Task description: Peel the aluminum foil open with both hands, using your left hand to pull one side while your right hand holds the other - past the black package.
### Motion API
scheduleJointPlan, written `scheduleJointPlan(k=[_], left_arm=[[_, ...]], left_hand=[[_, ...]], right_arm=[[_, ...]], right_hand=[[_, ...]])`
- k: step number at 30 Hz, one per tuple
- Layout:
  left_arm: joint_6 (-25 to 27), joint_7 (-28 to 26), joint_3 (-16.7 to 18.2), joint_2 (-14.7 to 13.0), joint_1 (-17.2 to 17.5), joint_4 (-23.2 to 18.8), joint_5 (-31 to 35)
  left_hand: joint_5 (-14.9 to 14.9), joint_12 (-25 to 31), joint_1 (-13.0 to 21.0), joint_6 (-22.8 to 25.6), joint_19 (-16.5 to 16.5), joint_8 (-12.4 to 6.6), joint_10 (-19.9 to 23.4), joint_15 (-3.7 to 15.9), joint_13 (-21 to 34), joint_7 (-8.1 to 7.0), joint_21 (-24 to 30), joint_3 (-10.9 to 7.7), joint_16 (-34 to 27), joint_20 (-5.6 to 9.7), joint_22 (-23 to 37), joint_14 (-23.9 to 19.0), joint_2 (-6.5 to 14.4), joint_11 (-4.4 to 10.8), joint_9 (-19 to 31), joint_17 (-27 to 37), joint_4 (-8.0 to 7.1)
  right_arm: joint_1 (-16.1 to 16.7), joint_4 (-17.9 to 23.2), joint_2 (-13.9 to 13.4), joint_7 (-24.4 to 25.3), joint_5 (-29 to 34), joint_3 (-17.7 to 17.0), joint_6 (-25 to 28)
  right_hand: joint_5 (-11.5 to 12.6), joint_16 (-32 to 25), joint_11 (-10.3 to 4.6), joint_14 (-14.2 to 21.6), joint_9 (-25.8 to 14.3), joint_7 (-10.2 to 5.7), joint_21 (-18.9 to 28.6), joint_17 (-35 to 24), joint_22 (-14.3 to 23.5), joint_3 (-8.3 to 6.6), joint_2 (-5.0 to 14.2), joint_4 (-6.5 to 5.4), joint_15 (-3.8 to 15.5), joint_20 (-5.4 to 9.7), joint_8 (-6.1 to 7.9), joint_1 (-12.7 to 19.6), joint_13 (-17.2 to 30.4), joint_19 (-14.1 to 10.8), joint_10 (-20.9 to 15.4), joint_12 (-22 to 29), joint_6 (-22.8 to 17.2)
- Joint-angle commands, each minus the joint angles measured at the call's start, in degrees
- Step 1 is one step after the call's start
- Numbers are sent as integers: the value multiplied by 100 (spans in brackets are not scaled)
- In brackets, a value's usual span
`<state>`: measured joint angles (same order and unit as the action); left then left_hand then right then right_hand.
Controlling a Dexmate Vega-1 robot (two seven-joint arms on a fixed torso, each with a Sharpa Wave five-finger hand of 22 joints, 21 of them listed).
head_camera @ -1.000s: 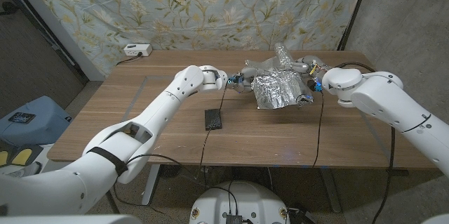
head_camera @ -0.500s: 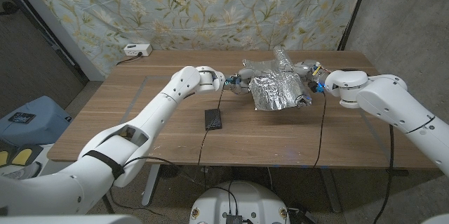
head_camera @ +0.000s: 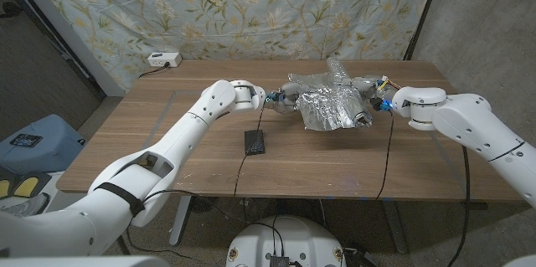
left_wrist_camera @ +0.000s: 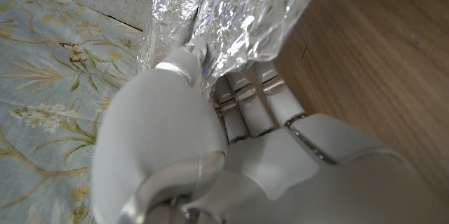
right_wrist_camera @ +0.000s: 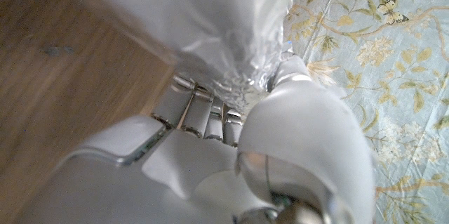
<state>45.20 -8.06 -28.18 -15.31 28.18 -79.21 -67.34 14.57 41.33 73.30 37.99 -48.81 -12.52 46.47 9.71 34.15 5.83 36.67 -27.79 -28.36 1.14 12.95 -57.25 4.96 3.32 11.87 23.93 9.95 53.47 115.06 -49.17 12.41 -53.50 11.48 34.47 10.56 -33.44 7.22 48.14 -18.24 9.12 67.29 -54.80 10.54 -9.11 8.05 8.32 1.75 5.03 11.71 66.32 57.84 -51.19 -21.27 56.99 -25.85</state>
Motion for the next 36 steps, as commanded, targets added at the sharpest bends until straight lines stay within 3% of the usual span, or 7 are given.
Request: scheduleJointPlan(k=[1, 26, 36], left_arm=[[-71, 11, -4, -105, 43, -70, -15], [-126, 65, -44, -164, 25, -49, 32], [-198, -61, -1, -329, 137, -368, 109]], left_hand=[[-32, 20, 76, 267, 23, 24, 191, 14, 16, 300, 44, 17, 18, 10, 17, -17, 17, 223, 17, 13, -10], [-60, 22, 104, 273, 73, 79, 188, 24, 24, 279, 209, 49, 60, 34, 24, -35, 30, 238, 27, 72, -25], [-69, 24, 108, 267, 99, 95, 181, 36, 40, 266, 261, 59, 81, 43, 24, -19, 35, 238, 30, 92, -31]], right_arm=[[115, -376, 51, -309, -684, -154, -426], [196, -1097, 239, -1119, -1826, -234, -824], [148, -1596, 421, -1720, -2194, -210, -926]], right_hand=[[3, -5, -97, 505, -10, 177, 165, -18, 20, -154, 129, -81, 873, 743, 38, 80, 3, 236, -149, 195, -74], [-5, 245, -128, 366, -24, 149, 139, 92, -16, -253, 117, -110, 786, 712, 33, -21, -183, 398, -166, 82, -76], [-5, 369, -243, 314, -33, 51, 101, 113, -30, -320, 100, -108, 745, 701, 57, -71, -368, 476, -292, 17, -146]])
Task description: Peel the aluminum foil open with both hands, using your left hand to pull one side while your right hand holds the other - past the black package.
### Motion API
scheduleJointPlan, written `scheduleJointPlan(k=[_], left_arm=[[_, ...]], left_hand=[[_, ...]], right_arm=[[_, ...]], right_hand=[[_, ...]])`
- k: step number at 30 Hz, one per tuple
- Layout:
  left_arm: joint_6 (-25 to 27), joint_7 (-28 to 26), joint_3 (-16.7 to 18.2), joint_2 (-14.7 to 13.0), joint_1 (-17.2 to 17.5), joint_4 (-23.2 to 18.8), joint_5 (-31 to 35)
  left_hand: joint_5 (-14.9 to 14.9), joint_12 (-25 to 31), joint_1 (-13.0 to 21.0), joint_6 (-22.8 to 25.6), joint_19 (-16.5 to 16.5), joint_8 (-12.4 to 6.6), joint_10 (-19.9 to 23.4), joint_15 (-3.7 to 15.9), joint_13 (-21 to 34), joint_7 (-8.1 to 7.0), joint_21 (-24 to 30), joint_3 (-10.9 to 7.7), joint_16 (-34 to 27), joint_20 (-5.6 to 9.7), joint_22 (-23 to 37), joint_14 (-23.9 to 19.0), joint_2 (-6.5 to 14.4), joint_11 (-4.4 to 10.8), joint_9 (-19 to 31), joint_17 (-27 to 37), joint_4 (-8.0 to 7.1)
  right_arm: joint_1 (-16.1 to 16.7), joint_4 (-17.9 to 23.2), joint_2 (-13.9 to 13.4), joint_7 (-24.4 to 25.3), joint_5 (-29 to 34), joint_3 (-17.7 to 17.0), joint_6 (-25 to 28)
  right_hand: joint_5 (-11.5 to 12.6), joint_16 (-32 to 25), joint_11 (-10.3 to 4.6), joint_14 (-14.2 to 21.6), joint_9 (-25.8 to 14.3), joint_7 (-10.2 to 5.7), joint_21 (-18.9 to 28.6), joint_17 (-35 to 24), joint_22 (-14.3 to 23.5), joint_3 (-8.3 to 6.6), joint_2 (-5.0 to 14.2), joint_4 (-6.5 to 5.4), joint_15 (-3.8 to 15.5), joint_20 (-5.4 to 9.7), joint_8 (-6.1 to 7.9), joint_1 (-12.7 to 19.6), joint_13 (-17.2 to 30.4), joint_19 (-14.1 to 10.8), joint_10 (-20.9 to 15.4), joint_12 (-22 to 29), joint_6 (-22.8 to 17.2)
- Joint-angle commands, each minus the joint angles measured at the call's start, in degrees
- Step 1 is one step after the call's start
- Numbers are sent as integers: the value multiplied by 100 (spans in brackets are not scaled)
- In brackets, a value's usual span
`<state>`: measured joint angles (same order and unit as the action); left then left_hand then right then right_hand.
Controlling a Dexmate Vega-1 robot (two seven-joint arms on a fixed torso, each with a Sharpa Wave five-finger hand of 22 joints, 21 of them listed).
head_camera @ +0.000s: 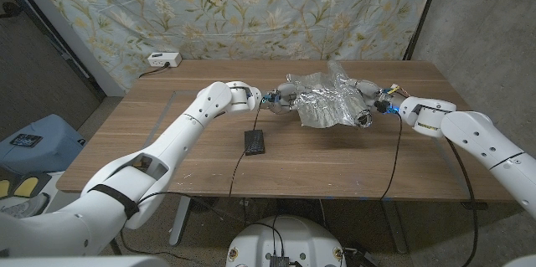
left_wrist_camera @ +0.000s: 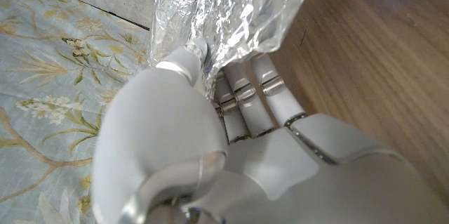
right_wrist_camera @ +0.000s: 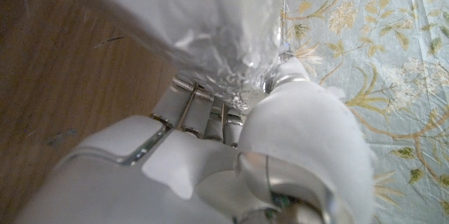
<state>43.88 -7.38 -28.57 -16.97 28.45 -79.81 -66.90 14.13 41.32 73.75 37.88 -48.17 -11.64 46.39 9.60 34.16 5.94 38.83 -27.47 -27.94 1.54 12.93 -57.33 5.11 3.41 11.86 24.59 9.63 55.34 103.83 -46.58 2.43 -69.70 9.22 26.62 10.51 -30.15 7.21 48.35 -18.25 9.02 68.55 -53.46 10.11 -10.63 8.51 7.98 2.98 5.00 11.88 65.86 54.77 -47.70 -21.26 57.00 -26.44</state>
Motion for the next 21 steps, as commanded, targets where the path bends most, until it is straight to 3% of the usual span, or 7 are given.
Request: scheduleJointPlan(k=[1, 8, 21], left_arm=[[-73, -145, 46, -182, 121, -342, 67], [-139, -253, 53, -303, 168, -552, 131], [-179, -429, 66, -406, 247, -751, 133]], left_hand=[[-25, 26, 63, 276, 38, 8, 188, 46, 40, 253, 48, 28, 38, 5, 26, -17, 22, 230, 31, 27, 0], [-32, 18, 71, 271, 57, 20, 189, 53, 31, 242, 98, 40, 48, 11, 25, -19, 15, 231, 34, 47, 3], [-39, 23, 77, 271, 94, 31, 185, 44, 52, 236, 173, 49, 70, 16, 21, -23, 25, 244, 39, 74, -4]], right_arm=[[-47, -492, 169, -741, -576, 26, -149], [-57, -626, 210, -964, -571, 52, -263], [-47, -893, 329, -1374, -627, 52, -427]], right_hand=[[0, 63, -241, 281, -33, 44, -32, -13, 11, -176, 51, -75, 619, 703, 53, -36, -107, 140, -319, -4, -124], [-6, 341, -261, 153, -31, 10, -139, 219, -14, -215, 2, -94, 517, 697, 37, -151, -375, 301, -351, -164, -129], [0, 891, -297, -155, 17, -210, -457, 740, -52, -333, -28, -115, 297, 650, 31, -368, -949, 614, -443, -544, -201]])
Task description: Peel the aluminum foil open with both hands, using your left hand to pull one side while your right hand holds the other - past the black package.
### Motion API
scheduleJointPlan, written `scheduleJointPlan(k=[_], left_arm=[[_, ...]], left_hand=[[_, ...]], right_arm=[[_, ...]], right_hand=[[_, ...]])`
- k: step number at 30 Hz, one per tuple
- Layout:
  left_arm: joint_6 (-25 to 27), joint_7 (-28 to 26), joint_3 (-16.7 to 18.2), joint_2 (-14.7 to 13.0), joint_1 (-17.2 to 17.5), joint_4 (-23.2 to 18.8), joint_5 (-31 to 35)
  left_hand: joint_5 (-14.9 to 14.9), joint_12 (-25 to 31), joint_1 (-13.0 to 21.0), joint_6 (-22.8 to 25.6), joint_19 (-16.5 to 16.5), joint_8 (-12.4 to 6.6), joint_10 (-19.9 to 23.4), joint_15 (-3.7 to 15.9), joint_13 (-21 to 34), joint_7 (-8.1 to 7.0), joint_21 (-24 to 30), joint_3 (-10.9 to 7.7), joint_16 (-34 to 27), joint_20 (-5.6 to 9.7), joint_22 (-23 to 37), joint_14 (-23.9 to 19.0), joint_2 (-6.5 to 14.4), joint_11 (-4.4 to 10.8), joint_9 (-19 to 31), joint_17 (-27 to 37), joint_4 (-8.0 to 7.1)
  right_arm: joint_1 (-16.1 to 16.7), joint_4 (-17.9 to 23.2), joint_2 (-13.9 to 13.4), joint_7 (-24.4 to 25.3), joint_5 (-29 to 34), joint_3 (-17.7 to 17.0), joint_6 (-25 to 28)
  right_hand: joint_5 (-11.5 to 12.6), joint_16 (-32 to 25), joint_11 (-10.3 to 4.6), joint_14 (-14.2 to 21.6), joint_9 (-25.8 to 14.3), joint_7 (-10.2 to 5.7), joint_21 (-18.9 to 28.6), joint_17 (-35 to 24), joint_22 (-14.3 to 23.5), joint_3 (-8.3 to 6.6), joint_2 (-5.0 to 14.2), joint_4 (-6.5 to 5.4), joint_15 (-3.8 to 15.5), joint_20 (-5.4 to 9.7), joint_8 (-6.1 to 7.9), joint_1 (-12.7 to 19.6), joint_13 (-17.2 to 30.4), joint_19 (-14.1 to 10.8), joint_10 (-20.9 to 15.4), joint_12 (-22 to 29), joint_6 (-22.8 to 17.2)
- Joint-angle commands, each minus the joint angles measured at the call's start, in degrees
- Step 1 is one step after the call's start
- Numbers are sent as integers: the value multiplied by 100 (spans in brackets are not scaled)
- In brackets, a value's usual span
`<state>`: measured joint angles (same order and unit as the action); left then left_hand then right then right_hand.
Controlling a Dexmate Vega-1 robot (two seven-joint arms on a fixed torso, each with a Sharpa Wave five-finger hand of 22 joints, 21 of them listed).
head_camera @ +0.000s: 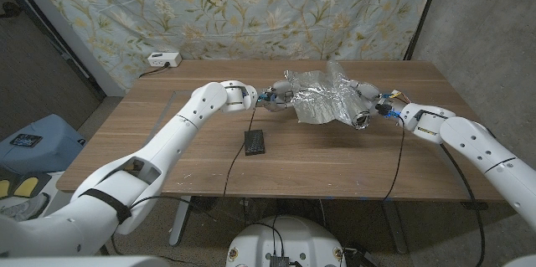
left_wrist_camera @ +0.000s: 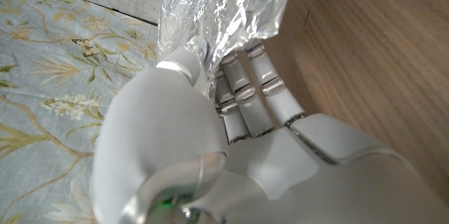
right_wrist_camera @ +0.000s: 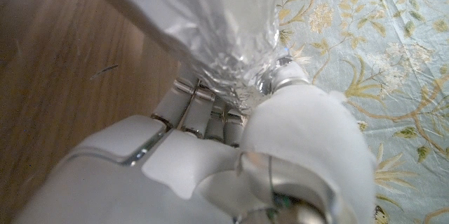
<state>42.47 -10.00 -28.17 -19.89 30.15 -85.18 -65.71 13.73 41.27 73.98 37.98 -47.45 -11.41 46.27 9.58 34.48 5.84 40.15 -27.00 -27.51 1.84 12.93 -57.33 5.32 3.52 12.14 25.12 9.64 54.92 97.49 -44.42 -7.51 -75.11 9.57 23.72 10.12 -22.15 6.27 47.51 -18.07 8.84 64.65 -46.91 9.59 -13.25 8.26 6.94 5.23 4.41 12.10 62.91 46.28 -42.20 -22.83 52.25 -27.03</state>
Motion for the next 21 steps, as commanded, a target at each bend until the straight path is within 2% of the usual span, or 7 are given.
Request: scheduleJointPlan(k=[1, 3, 6, 11, 15, 19, 21], left_arm=[[-40, -170, 30, -127, 85, -229, 11], [-33, -248, 27, -151, 94, -288, 29], [-45, -242, 25, -166, 98, -303, 20], [-46, -238, 19, -195, 104, -322, 7], [-39, -255, 9, -209, 98, -329, 5], [-23, -260, -6, -208, 79, -313, -2], [1, -296, -17, -205, 63, -307, 2]], left_hand=[[1, 27, 56, 265, 22, 8, 198, 51, 18, 247, 46, 4, 27, -13, 22, -22, -5, 239, 11, 23, 0], [0, 29, 58, 259, 30, 12, 200, 54, 21, 247, 58, 5, 29, -13, 21, -21, 1, 224, 11, 29, -2], [-1, 24, 62, 265, 32, 11, 204, 57, 14, 242, 74, 7, 32, -11, 20, -22, -2, 233, 12, 36, 1], [-3, 19, 65, 263, 48, 14, 204, 58, 10, 231, 105, 11, 41, -12, 17, -18, 1, 226, 14, 47, -1], [-6, 20, 66, 268, 59, 15, 205, 63, 14, 234, 130, 17, 48, -11, 15, -14, -2, 238, 15, 58, -1], [-7, 22, 63, 267, 67, 17, 198, 52, 24, 237, 150, 20, 43, -9, 13, -35, 4, 240, 17, 67, -7], [-8, 21, 67, 266, 70, 18, 204, 56, 20, 235, 163, 22, 45, -8, 12, -35, 2, 240, 17, 72, -4]], right_arm=[[-11, -278, 129, -403, -92, 20, -144], [-40, -355, 169, -517, -108, 42, -155], [-70, -442, 217, -642, -150, 56, -147], [-87, -536, 263, -803, -170, 61, -165], [-85, -572, 279, -856, -155, 61, -185], [-84, -594, 289, -881, -164, 54, -176], [-85, -608, 287, -907, -151, 56, -179]], right_hand=[[37, 152, -213, -129, 6, -211, -102, 136, -3, -75, -17, -16, 33, 685, -1, -107, -157, 94, -307, -104, -129], [38, 183, -214, -150, 11, -215, -125, 165, -5, -85, -18, -14, 25, 670, -1, -118, -196, 110, -315, -132, -130], [37, 291, -225, -233, 25, -249, -215, 268, -9, -104, -43, -8, -7, 558, 1, -165, -318, 220, -323, -231, -138], [37, 549, -247, -417, 58, -282, -407, 517, -4, -145, -89, -9, -81, 156, 12, -300, -607, 491, -264, -505, -150], [29, 655, -204, -487, 75, -265, -537, 637, -4, -117, -150, -43, -140, -57, 16, -439, -735, 710, -272, -625, -148], [30, 713, -150, -526, 87, -230, -584, 709, -6, -100, -191, -53, -174, -129, 11, -512, -807, 732, -261, -701, -129], [22, 739, -139, -539, 94, -214, -622, 749, -7, -49, -240, -99, -215, -154, 7, -633, -853, 758, -252, -750, -116]])
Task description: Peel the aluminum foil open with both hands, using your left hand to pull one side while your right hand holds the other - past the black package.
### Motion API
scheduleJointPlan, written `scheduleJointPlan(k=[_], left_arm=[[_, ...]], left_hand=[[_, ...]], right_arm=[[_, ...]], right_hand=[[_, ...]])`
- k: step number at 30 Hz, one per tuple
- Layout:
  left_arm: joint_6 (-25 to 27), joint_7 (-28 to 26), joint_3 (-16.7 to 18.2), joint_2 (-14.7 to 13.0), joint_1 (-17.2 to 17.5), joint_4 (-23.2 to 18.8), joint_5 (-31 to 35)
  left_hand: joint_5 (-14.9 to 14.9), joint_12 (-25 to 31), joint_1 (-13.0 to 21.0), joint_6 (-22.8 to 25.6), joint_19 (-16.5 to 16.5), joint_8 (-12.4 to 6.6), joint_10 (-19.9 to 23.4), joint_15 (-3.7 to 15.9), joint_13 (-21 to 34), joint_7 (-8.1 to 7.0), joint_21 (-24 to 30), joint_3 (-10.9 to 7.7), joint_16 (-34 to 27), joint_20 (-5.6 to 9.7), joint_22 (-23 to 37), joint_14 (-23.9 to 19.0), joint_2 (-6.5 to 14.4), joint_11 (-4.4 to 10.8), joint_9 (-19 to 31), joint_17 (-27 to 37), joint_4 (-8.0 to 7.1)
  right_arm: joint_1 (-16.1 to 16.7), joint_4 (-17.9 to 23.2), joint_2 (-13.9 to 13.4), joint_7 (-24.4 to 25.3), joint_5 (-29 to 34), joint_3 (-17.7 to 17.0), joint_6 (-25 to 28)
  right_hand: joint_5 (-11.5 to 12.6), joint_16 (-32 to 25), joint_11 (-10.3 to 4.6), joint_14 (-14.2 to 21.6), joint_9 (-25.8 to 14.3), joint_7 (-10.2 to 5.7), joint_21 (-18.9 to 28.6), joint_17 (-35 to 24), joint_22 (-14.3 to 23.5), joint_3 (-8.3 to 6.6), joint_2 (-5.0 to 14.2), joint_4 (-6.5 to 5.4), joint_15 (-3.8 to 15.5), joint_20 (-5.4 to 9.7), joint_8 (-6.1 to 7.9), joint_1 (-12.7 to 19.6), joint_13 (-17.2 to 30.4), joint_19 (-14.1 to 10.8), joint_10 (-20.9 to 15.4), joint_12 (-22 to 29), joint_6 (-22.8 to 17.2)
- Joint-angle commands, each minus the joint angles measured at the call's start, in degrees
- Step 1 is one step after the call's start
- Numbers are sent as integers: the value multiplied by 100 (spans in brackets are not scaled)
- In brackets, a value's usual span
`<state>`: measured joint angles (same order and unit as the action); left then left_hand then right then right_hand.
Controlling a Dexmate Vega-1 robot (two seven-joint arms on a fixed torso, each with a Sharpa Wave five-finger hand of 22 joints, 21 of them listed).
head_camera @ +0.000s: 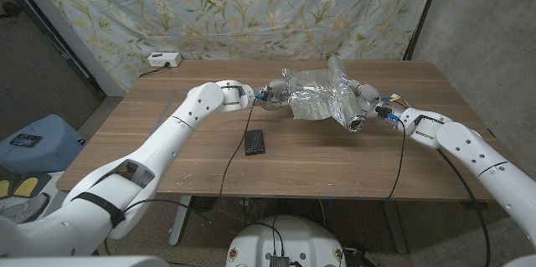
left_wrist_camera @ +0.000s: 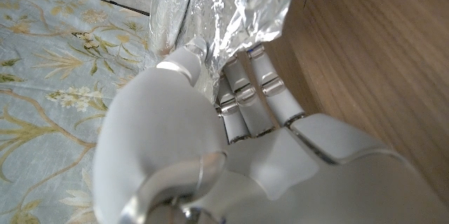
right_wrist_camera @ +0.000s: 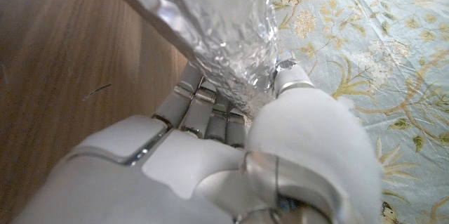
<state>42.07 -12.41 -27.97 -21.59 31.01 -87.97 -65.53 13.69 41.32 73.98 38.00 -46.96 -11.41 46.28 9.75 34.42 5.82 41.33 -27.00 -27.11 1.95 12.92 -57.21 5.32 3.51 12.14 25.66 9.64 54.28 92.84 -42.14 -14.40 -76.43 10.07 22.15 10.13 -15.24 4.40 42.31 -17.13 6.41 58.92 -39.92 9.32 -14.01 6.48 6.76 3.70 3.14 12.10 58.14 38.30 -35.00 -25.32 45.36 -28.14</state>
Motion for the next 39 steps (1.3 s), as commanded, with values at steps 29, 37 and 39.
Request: scheduleJointPlan(k=[29, 37, 39], left_arm=[[113, 67, -34, 42, -177, 312, -17], [82, 77, 5, -6, -155, 262, 9], [95, 35, 14, -13, -154, 236, 12]], left_hand=[[-10, 9, 79, 277, 51, 21, 222, 39, 30, 214, 209, 41, 28, -2, -7, -87, -11, 236, 26, 66, -1], [-10, 1, 87, 274, 58, 24, 237, 48, 15, 220, 246, 43, 33, 4, -12, -92, -17, 232, 27, 78, 3], [-10, 5, 89, 278, 59, 22, 245, 50, 17, 219, 251, 43, 35, 5, -13, -91, -19, 230, 28, 79, 4]], right_arm=[[-322, -469, 88, -303, -64, 85, 335], [-434, -720, 187, -495, -71, 107, 329], [-448, -772, 212, -543, -83, 101, 327]], right_hand=[[117, 191, 277, -93, 31, 274, -335, 324, 19, 315, -398, -221, -263, -230, -40, -747, -391, -2, 42, -389, 206], [138, 182, 311, -93, 32, 296, -398, 332, 20, 323, -387, -228, -278, -246, -35, -793, -453, -28, 40, -440, 225], [140, 183, 319, -95, 33, 303, -410, 336, 20, 331, -397, -230, -284, -261, -32, -810, -467, -39, 34, -450, 223]])
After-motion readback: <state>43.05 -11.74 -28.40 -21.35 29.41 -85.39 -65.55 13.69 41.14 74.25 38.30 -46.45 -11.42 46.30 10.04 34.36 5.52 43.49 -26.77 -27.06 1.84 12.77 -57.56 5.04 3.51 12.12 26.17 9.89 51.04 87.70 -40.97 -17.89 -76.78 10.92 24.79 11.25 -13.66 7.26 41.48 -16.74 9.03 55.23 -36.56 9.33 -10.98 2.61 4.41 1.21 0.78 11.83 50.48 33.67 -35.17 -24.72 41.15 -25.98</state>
